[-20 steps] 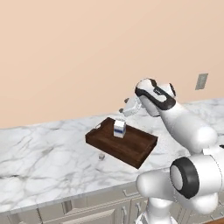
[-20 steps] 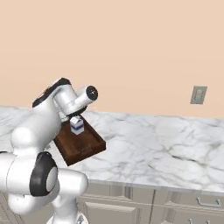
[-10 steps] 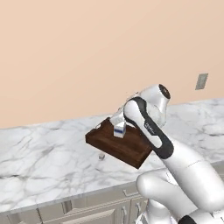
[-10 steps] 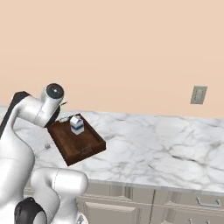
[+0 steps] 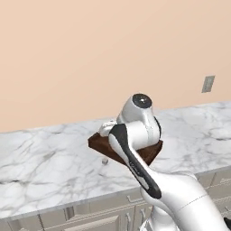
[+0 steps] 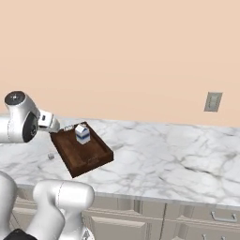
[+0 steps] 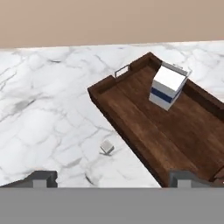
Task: Take out the milk from the fridge and place it on the tray on the counter. Then take the sugar cube near the tray and place it in the tray.
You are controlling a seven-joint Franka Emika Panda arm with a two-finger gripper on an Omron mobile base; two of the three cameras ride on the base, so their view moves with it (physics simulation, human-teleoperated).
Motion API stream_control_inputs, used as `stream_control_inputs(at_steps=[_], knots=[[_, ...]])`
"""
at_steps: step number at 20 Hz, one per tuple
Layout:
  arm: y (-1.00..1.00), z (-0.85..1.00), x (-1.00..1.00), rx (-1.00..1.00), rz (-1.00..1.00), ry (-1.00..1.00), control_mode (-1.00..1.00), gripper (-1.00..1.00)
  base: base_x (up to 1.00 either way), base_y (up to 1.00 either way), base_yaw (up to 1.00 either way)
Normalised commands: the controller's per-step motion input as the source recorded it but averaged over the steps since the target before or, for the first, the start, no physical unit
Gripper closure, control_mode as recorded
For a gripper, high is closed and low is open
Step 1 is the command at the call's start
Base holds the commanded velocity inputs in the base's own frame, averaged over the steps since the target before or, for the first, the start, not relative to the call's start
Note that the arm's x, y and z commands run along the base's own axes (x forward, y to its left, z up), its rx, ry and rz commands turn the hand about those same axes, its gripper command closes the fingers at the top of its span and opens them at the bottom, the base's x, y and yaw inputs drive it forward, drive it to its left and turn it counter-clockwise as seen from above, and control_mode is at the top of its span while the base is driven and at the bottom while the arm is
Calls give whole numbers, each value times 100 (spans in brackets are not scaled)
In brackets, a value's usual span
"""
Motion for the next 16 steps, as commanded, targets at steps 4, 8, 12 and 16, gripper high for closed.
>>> stream_control_inputs(at_steps=[4, 8, 12, 16], knots=[[20, 0, -19, 2, -65, 45, -100, -100, 0, 0, 0], [2, -18, -6, 17, -27, 27, -100, -100, 0, 0, 0], [0, -52, 0, 9, -3, -7, -100, -100, 0, 0, 0], [0, -62, 0, 0, -13, -4, -100, -100, 0, 0, 0]])
